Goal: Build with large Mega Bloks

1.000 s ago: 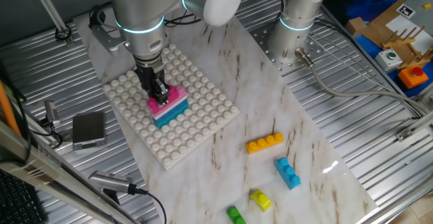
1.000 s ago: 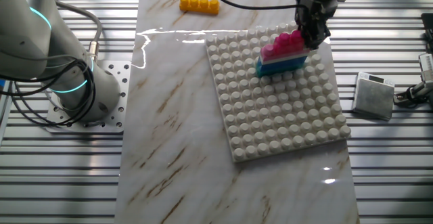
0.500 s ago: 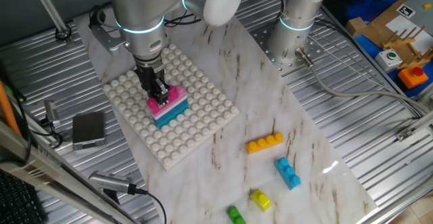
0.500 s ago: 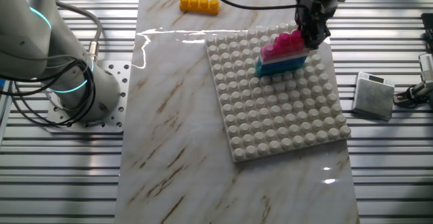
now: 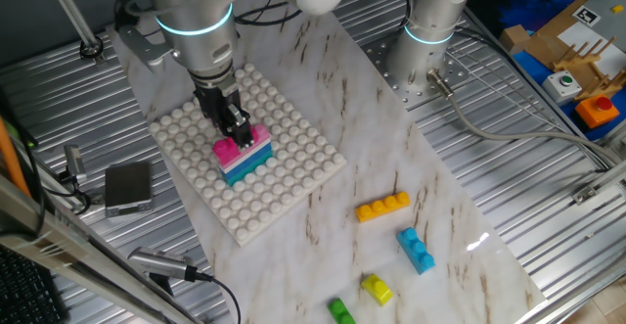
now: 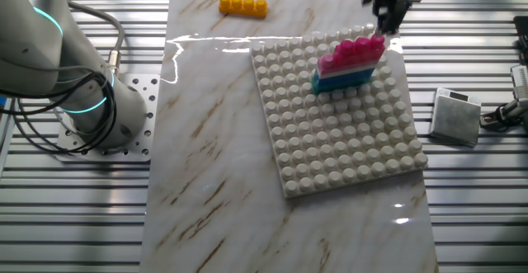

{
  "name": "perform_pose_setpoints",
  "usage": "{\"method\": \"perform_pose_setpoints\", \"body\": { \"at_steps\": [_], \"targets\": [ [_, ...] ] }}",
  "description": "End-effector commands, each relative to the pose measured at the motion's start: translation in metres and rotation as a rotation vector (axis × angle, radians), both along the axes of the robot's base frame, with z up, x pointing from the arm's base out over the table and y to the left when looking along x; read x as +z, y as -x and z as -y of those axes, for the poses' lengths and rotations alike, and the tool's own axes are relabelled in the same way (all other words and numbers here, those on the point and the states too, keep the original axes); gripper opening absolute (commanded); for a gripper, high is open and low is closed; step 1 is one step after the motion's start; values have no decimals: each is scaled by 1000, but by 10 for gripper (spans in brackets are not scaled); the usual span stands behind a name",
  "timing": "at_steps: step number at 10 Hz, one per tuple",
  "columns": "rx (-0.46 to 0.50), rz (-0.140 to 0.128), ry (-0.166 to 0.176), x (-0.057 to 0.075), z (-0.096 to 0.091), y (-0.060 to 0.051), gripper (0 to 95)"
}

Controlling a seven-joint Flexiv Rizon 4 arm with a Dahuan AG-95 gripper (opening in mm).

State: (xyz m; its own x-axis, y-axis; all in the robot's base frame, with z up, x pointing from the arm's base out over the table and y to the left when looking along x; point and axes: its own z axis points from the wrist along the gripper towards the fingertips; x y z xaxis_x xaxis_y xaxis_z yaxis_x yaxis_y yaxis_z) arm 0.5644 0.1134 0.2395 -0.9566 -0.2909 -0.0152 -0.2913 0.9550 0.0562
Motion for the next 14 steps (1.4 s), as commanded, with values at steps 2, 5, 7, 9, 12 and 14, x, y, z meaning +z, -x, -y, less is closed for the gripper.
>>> {"method": "perform_pose_setpoints", "body": {
  "at_steps": [2, 5, 7, 9, 12, 14],
  "targets": [
    [13, 9, 1, 1, 0, 0, 570],
    [26, 8, 4, -1, 1, 0, 0],
    [43, 7, 7, -4, 3, 0, 0],
    [60, -13, -12, -4, 2, 0, 0],
    [59, -47, 13, -4, 2, 0, 0],
    [27, -46, 12, -4, 2, 0, 0]
  ]
}}
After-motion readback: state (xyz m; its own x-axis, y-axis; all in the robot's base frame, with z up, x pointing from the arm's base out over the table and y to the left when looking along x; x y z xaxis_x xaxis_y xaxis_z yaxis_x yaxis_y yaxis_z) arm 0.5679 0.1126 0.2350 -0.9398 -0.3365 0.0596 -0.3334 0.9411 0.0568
